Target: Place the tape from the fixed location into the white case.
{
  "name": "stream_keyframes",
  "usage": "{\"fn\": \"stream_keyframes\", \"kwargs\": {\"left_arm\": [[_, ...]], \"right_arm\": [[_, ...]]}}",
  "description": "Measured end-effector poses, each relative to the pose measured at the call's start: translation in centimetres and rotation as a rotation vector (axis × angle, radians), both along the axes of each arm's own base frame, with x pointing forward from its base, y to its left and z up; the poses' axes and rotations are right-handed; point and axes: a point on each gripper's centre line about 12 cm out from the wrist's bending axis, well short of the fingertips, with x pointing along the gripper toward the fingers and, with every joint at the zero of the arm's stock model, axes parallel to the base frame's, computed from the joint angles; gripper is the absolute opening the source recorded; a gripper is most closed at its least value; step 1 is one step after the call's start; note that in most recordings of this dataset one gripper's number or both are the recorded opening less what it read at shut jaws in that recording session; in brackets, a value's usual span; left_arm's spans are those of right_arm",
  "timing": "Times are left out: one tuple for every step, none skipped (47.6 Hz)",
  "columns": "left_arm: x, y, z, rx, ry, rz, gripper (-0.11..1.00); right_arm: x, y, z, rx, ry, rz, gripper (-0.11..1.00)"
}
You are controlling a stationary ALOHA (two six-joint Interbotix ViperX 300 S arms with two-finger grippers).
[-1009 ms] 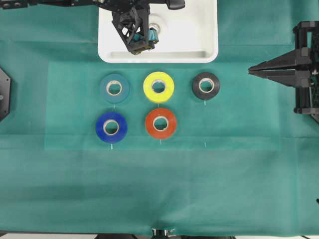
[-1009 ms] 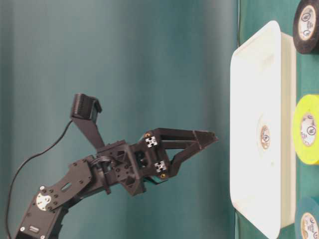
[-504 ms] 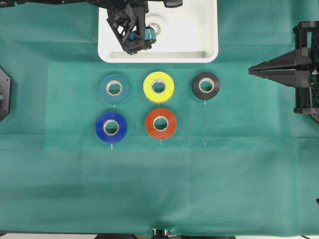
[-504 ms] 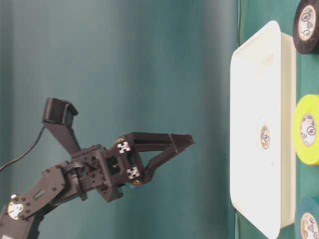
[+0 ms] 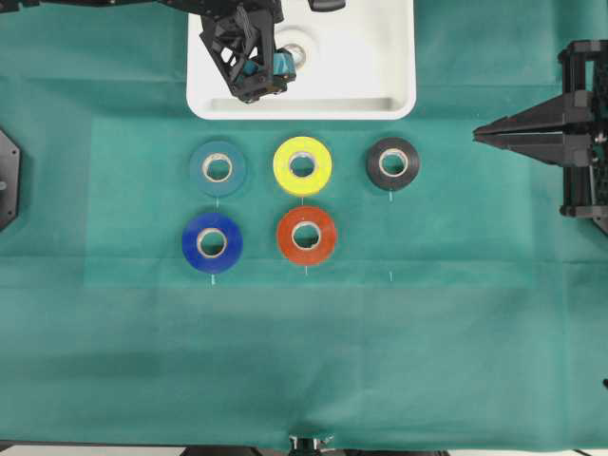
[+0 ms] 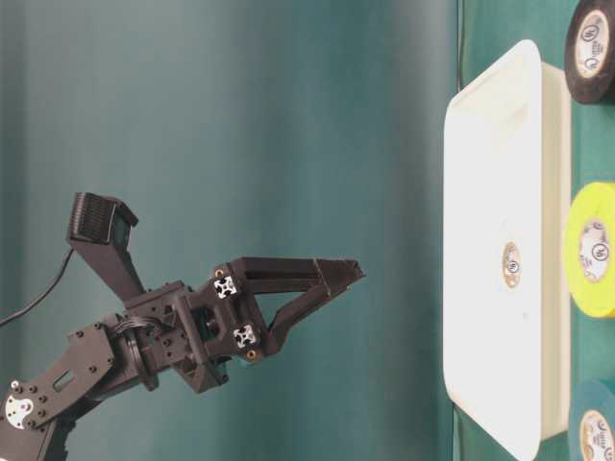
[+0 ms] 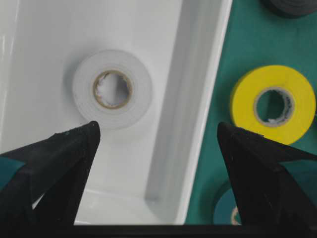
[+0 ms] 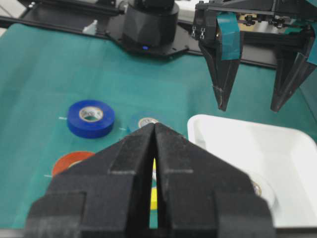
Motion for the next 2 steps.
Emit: {"fn": "stream_keyframes", "kwargs": {"left_arm": [[-0.02, 0.00, -0.01, 0.000, 0.001, 0.000, 0.94], [0.00, 0.00, 0.00, 0.000, 0.000, 0.000, 0.94]], "right_arm": [[0.00, 0.00, -0.02, 0.000, 0.002, 0.000, 0.00], [0.00, 0.00, -0.02, 0.000, 0.002, 0.000, 0.00]]}}
